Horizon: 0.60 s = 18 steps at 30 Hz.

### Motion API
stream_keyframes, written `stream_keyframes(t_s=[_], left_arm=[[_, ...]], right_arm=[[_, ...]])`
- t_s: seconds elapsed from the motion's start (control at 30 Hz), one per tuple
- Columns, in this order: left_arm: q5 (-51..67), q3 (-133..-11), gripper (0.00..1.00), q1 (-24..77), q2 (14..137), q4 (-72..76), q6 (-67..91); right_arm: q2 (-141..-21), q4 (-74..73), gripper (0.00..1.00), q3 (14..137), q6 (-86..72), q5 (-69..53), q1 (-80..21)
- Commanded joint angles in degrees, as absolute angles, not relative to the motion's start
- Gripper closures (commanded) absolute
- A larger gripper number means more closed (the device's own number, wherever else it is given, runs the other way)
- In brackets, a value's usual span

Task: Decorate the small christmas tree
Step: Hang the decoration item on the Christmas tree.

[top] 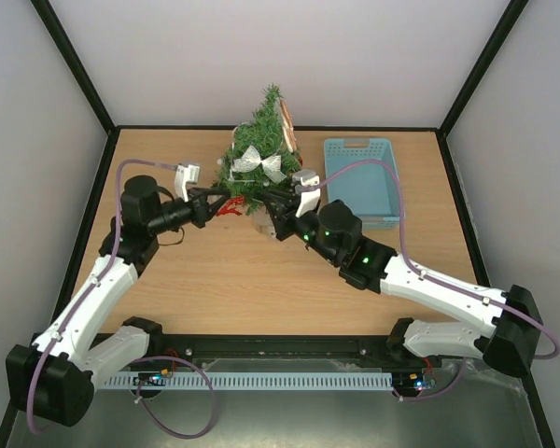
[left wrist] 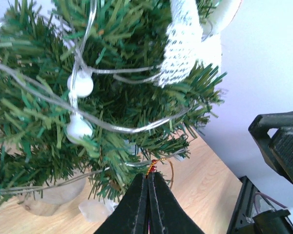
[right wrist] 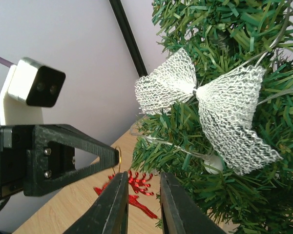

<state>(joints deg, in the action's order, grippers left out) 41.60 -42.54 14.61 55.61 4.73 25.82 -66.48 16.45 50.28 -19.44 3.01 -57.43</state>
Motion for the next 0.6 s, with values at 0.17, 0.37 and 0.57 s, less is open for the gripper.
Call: stream_keyframes(t_s=[0.17, 0.37, 0.57], left_arm=[[44.36, -48.82, 0.98, 9.68, 54.83, -3.43, 19.50], [49.19, -48.93, 0.98, 8.10, 54.17, -3.45, 21.25], [44.54, -49.77, 0.98, 8.09, 52.36, -10.37, 18.98]], right_arm=[[-62.76, 10.76, 0.71, 49.88, -22.99, 13.15, -57.84], [-61.16, -0.37, 0.64, 51.76, -30.09, 26.41, -57.59], [-58.28, -1.22, 0.64, 47.37, -40.59, 21.50, -52.85]])
